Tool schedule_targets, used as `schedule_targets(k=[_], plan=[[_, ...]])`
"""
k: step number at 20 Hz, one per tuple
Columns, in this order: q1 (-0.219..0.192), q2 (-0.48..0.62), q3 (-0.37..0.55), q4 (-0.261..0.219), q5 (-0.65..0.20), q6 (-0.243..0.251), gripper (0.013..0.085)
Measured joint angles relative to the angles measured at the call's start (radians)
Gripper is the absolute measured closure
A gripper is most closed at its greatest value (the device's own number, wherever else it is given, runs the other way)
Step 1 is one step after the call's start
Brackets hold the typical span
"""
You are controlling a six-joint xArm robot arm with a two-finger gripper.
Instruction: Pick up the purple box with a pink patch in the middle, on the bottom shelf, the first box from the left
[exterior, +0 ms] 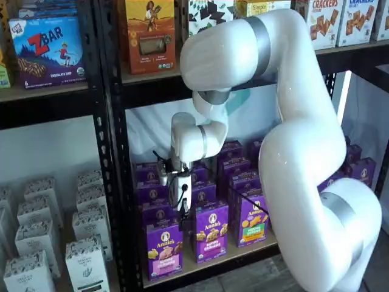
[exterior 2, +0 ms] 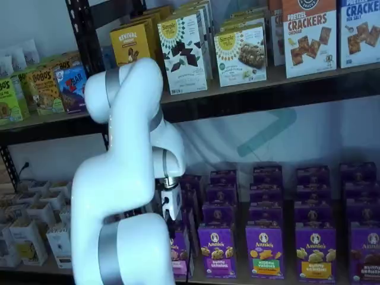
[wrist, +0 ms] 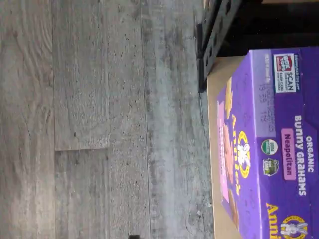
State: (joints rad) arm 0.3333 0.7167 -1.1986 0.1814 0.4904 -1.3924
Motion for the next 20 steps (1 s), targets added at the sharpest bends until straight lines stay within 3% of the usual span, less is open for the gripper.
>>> schedule_targets(k=[2,4,17,20], plan=[[0.003,-0.006,0.017,0.070,-0.026,-0.062,0.0130],[0.005,-0.013,0.031,0.095,-0.044,-0.083,0.0130],[0.015,0.004,0.037,0.116,-0.102,-0.096,0.0130],[0.015,0.022,0.016,0.096,-0.104,-0.077,0.0130]])
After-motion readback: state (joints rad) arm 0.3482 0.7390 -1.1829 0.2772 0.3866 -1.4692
